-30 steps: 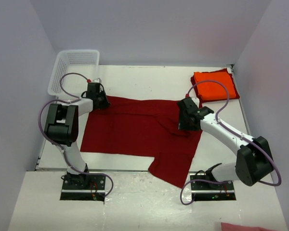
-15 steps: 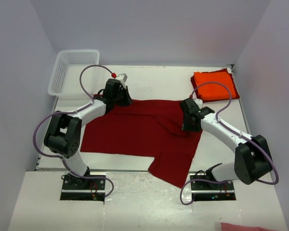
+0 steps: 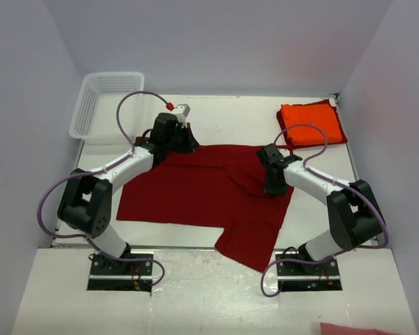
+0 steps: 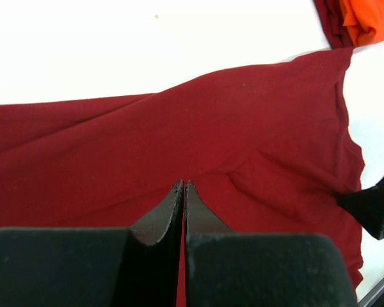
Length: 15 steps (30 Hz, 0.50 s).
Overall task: Fold and stack the t-shirts
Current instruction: Fold the flattened tshirt in 1/3 of the way
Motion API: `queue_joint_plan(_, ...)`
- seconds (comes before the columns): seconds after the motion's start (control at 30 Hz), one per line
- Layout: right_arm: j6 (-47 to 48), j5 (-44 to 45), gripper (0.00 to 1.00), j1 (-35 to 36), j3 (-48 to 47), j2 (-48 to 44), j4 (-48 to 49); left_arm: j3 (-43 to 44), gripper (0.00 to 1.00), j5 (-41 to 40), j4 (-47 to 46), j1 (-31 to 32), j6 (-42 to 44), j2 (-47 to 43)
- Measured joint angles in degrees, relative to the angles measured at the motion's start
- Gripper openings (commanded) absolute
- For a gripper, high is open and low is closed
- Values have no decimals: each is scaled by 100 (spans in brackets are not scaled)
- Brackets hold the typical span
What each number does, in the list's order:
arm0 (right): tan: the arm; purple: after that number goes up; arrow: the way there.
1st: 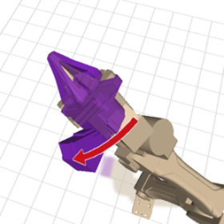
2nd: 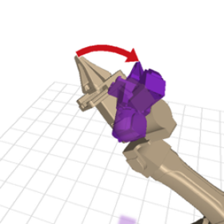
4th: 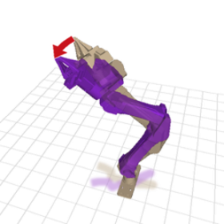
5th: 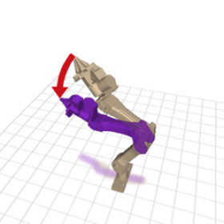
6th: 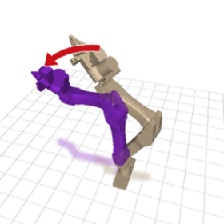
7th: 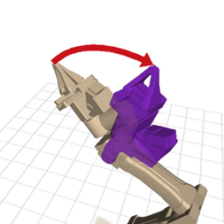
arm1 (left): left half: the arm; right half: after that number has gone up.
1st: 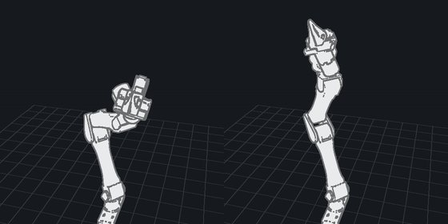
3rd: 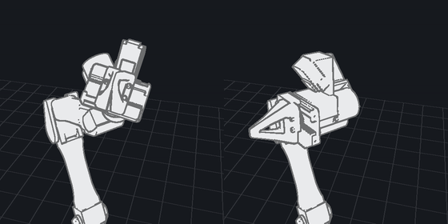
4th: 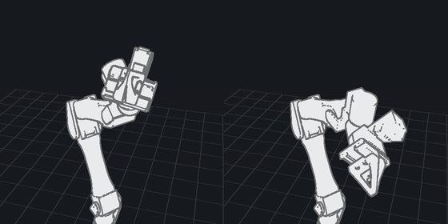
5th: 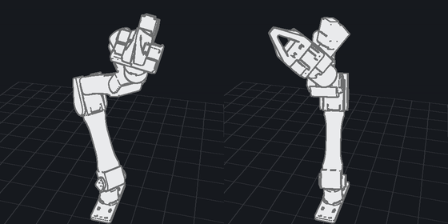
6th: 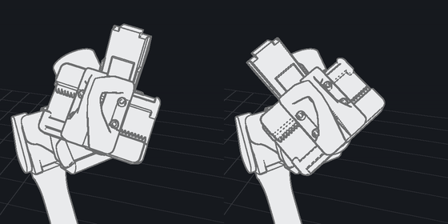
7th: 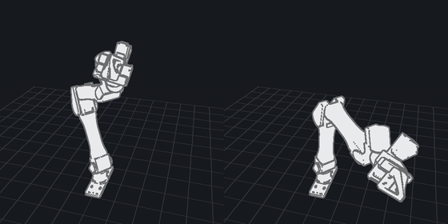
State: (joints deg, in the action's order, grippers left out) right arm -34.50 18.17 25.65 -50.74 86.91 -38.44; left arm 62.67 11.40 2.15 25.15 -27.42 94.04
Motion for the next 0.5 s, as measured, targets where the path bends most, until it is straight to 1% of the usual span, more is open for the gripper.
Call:
queue_joint_plan(0.03,2,-11,27,-15,-2,15,4,0,1,9,2,0,0,-37)
queue_joint_plan(0.07,2,-13,20,-33,-7,24,13,0,1,28,7,0,0,-83)
queue_joint_plan(0.1,17,-11,16,-55,-17,42,15,0,1,46,9,2,2,-122)
queue_joint_plan(0.13,17,-15,14,-74,-44,63,13,0,1,68,9,2,2,-155)
queue_joint_plan(0.23,24,-13,2,-133,-140,186,33,0,1,127,7,28,13,-232)
queue_joint_plan(0.27,35,-11,0,-142,-173,225,37,0,1,140,9,44,22,-240)
queue_joint_plan(0.5,61,-11,0,-173,-511,282,7,-68,0,245,9,354,94,-245)
